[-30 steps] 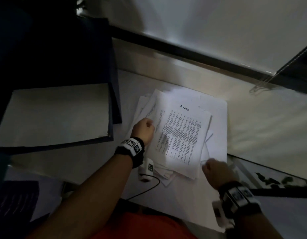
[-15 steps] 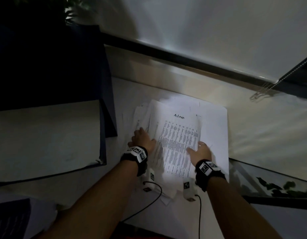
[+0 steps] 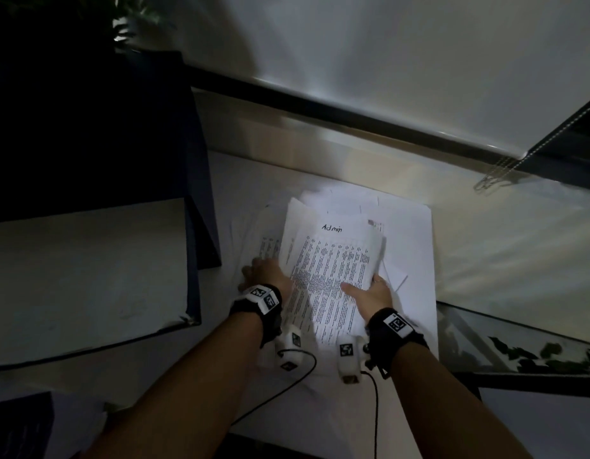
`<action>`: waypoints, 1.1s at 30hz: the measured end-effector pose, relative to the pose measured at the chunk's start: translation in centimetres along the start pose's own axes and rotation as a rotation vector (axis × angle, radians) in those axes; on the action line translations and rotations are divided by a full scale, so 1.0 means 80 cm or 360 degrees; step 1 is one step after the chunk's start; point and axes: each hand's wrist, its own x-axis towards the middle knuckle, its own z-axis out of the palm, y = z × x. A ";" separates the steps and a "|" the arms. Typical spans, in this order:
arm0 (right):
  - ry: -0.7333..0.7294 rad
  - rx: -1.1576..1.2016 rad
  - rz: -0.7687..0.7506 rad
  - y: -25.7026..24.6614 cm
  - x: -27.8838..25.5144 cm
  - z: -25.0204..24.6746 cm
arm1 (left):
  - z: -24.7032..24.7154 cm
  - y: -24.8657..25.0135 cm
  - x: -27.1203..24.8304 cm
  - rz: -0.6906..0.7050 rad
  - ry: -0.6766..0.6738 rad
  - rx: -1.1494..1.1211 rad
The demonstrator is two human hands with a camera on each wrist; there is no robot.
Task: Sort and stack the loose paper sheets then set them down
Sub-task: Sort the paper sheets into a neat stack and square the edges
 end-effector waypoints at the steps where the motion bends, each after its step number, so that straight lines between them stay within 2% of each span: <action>1: -0.0021 0.0030 0.0023 -0.002 0.000 -0.003 | 0.001 -0.005 -0.003 -0.0012 0.0045 0.0091; 4: -0.0137 0.0116 0.0015 -0.011 -0.003 -0.005 | 0.007 -0.016 -0.002 0.0035 0.0104 0.0042; 8: -0.0129 -0.0038 -0.0111 -0.032 -0.015 0.006 | 0.005 -0.026 0.006 0.0214 0.0183 -0.0352; 11: -0.0067 -0.0132 -0.0301 -0.048 -0.028 0.002 | 0.001 -0.031 0.000 0.0075 0.0197 -0.0613; 13: -0.0115 -0.0153 -0.0426 -0.063 -0.043 -0.008 | -0.003 -0.032 -0.008 0.0006 0.0199 -0.0840; 16: -0.0244 -0.0204 -0.0664 -0.104 -0.076 -0.024 | -0.014 -0.031 -0.017 0.0122 0.0170 -0.1257; 19: -0.0370 -0.0279 -0.0887 -0.140 -0.102 -0.042 | -0.028 -0.024 -0.029 0.0263 0.0116 -0.1400; 22: -0.0382 -0.0260 -0.1021 -0.172 -0.119 -0.063 | -0.053 -0.002 -0.046 0.0373 0.0009 -0.1783; 23: -0.0358 -0.0216 -0.1042 -0.179 -0.122 -0.071 | -0.065 0.007 -0.055 0.0464 0.0043 -0.1839; 25: -0.0276 -0.0100 -0.1110 -0.191 -0.127 -0.083 | -0.088 0.025 -0.071 0.0629 0.0264 -0.1722; 28: -0.0110 0.0090 -0.1220 -0.189 -0.125 -0.085 | -0.100 0.046 -0.087 0.0717 0.0460 -0.1807; 30: -0.0023 0.0171 -0.1162 -0.171 -0.116 -0.078 | -0.091 0.053 -0.097 0.0745 0.0503 -0.1825; 33: -0.0019 0.0159 -0.1006 -0.134 -0.098 -0.066 | -0.077 0.051 -0.105 0.0707 0.0396 -0.1837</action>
